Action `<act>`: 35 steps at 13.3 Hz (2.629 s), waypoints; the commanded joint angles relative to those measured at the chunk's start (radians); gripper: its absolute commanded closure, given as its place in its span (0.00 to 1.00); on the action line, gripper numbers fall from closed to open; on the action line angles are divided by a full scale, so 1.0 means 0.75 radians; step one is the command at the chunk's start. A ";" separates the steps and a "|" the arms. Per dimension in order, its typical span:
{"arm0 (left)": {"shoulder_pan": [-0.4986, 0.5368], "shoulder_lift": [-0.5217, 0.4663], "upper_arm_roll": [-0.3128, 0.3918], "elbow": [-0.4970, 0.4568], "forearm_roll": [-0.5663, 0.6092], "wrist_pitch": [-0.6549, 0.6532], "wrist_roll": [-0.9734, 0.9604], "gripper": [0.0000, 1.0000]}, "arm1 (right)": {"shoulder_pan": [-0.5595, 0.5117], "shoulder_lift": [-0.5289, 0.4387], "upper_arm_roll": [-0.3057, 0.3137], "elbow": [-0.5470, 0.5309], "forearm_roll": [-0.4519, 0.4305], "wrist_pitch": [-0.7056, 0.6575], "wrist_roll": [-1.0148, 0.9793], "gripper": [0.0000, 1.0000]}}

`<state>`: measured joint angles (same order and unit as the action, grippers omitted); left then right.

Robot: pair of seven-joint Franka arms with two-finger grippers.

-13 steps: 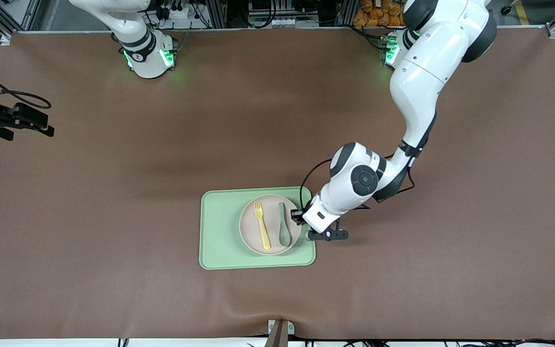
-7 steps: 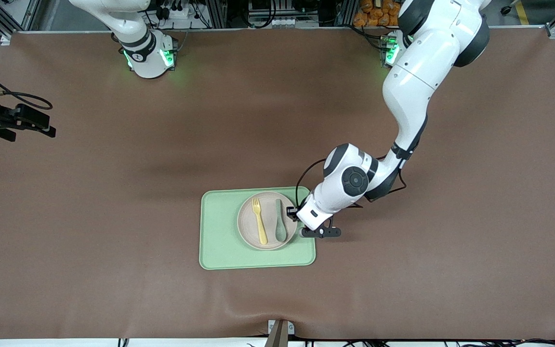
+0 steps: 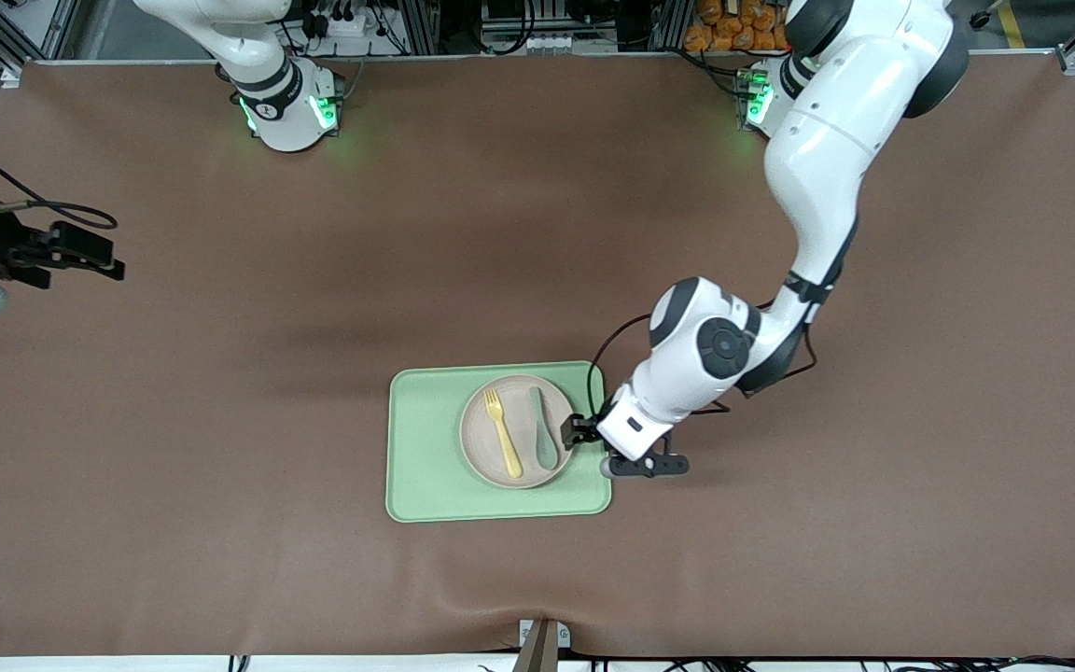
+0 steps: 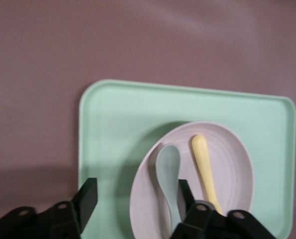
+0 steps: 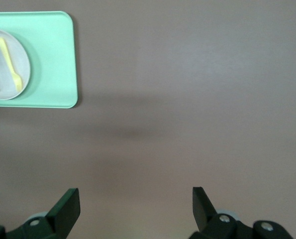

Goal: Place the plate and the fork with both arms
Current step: 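Open the left gripper and withdraw while the right gripper reaches in, then move the right gripper over the yellow fork while the left gripper retracts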

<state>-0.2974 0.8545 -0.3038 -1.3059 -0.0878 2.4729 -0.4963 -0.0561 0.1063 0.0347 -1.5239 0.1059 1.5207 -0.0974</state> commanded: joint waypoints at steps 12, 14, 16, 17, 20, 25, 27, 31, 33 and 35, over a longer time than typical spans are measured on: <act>0.519 -0.802 0.000 -0.042 0.178 -1.104 0.459 0.00 | 0.457 0.602 0.001 0.366 0.045 0.434 0.342 0.00; 0.574 -0.867 -0.004 -0.044 0.170 -1.259 0.547 0.00 | 0.522 0.749 -0.001 0.463 0.041 0.553 0.387 0.00; 0.573 -0.928 0.032 -0.059 0.166 -1.342 0.612 0.00 | 0.570 0.840 -0.007 0.484 0.015 0.674 0.400 0.00; 0.502 -0.971 0.126 -0.073 0.166 -1.386 0.639 0.00 | 0.578 0.880 -0.007 0.486 0.000 0.733 0.402 0.01; 0.341 -1.053 0.356 -0.124 0.156 -1.405 0.774 0.00 | 0.663 1.028 -0.040 0.565 -0.035 0.846 0.483 0.08; 0.368 -1.062 0.342 -0.116 0.150 -1.450 0.807 0.00 | 0.776 1.128 -0.097 0.596 -0.070 0.916 0.516 0.26; 0.378 -1.064 0.342 -0.110 0.091 -1.450 0.799 0.00 | 0.801 1.163 -0.097 0.594 -0.070 0.973 0.520 0.28; 0.378 -1.084 0.348 -0.114 0.105 -1.450 0.778 0.00 | 0.848 1.192 -0.102 0.596 -0.070 0.991 0.553 0.36; 0.380 -1.086 0.356 -0.114 0.109 -1.450 0.778 0.00 | 0.856 1.206 -0.102 0.596 -0.070 1.012 0.553 0.41; 0.382 -1.086 0.358 -0.112 0.121 -1.450 0.778 0.00 | 0.872 1.210 -0.102 0.592 -0.072 1.022 0.553 0.43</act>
<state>-0.0144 0.0633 -0.0360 -1.3729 -0.0059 1.3934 0.0935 0.5807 0.9859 -0.0289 -1.1205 0.0710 2.2819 0.2939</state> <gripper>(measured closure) 0.000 0.401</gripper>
